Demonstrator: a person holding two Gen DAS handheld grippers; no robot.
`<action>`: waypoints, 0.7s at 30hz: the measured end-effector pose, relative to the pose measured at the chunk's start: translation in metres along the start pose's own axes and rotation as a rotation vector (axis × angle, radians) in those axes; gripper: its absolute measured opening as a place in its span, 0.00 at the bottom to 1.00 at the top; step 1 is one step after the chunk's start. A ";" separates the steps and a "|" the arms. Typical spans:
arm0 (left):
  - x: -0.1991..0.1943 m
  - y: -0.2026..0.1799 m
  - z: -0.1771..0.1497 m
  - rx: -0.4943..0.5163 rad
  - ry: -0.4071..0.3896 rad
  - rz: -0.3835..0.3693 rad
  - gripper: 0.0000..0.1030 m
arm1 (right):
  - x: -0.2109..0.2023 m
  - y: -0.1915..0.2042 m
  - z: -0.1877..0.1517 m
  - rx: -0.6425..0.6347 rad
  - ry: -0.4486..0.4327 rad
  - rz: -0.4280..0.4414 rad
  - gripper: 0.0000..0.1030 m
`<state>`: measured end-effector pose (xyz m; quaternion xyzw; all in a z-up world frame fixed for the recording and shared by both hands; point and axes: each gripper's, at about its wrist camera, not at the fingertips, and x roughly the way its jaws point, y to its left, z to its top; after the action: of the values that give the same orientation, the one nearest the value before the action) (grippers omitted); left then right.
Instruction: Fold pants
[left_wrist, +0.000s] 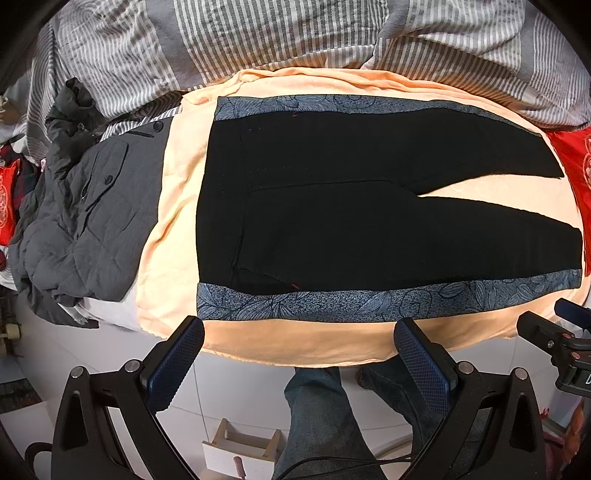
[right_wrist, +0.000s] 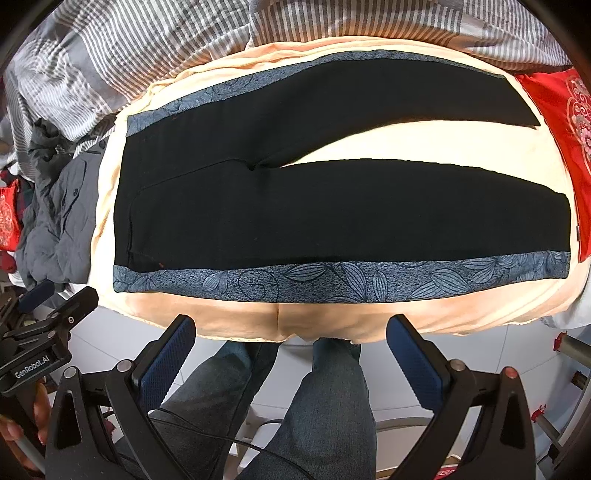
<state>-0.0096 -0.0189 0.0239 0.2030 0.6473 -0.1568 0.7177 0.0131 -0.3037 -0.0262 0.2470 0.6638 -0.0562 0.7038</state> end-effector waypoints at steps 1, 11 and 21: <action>0.000 0.000 0.000 -0.003 0.000 0.001 1.00 | 0.000 -0.001 0.000 -0.001 -0.004 0.001 1.00; 0.000 0.024 -0.009 -0.241 -0.028 -0.070 1.00 | -0.008 -0.028 0.004 0.024 -0.011 0.128 1.00; 0.053 0.041 -0.025 -0.352 0.020 -0.086 1.00 | 0.052 -0.049 -0.019 0.199 0.045 0.415 1.00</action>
<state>-0.0056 0.0314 -0.0276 0.0480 0.6801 -0.0697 0.7283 -0.0183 -0.3257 -0.0895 0.4474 0.6055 0.0299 0.6575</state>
